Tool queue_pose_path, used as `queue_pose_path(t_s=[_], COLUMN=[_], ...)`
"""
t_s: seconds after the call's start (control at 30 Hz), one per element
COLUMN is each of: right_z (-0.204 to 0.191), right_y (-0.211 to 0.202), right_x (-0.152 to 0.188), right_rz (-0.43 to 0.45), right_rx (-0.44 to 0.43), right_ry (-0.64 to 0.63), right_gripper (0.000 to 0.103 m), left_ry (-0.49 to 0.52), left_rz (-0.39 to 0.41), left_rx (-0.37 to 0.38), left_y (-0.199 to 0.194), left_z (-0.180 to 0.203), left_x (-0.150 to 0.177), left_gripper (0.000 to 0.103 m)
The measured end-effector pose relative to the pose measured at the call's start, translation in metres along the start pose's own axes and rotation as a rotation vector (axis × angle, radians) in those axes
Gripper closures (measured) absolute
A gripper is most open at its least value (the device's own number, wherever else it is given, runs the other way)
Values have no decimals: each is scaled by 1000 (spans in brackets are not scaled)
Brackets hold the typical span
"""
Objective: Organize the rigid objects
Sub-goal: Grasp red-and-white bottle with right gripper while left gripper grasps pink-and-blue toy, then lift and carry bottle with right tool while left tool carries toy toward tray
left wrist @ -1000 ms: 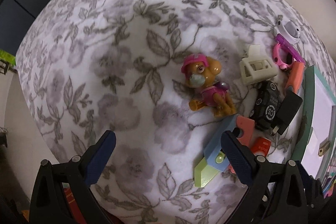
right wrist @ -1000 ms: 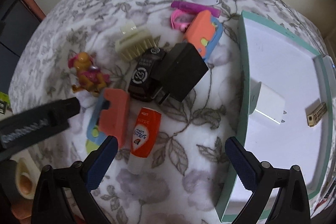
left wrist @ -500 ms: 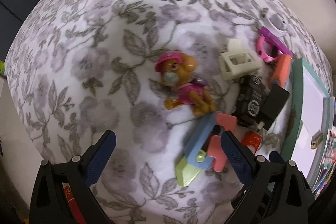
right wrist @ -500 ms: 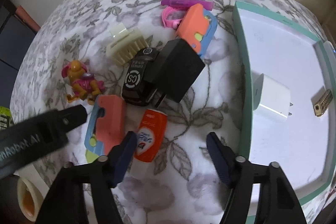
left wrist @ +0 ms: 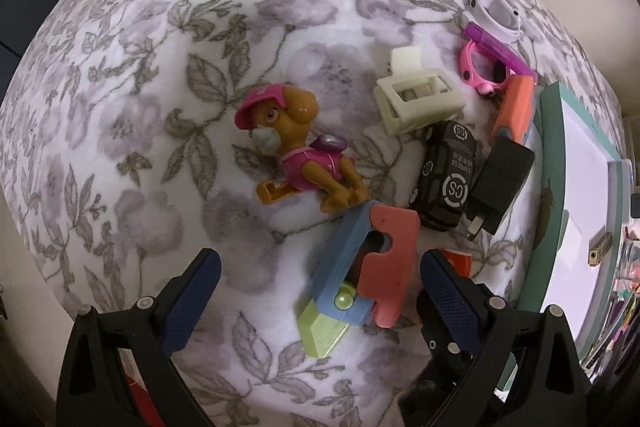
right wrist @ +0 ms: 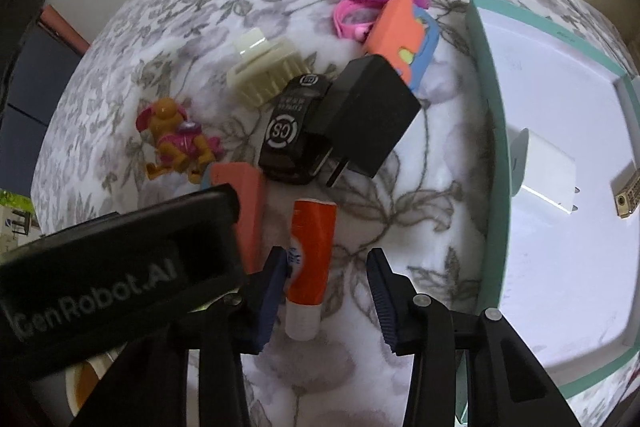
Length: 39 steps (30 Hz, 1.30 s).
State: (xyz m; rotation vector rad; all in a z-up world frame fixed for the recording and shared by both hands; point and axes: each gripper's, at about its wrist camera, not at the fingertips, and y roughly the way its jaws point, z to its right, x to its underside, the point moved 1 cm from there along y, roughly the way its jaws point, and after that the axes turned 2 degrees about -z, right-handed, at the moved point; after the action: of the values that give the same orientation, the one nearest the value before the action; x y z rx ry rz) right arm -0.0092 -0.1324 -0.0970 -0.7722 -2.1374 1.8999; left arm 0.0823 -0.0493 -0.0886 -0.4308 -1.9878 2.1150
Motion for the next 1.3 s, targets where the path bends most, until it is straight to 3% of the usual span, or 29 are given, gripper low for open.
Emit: queue_pose_path(t_s=[0.13,0.2,0.4,0.67,0.73,0.8,0.87,0.97,1.3], right_z=[-1,1,16,34,36,44,47,50,27], right_y=[2,2,0,-2,-1,-6,-6,-7,-1], right_x=[-1,-2,0,1,1,2,2,1,3], right_rz=[1,-2,-15,-30,-34,-36,-36,-37,-26], right_rx=[3,10,52,20,13,7,5,3,53], right_ry=[-6,-1,26,72,76,77,76,72,24], right_gripper=[58,67,74,74,74,74,74,74,73], left_ry=[12,19,56,83,91,100,108,115,173], left_rz=[-9,-11,-18,-37,-43,-55,-71,-70,-40], left_rx=[-19,-27,-57,-80,-80,-70,-60,-59,-57], left_y=[11,13,23,37,40,45,51,56,54], left_z=[-3,0,13,28,31,33,36,40,61], left_x=[3,3,6,11,12,14,14,16,21], left_gripper=[3,3,3,4,7,21,27,30,56])
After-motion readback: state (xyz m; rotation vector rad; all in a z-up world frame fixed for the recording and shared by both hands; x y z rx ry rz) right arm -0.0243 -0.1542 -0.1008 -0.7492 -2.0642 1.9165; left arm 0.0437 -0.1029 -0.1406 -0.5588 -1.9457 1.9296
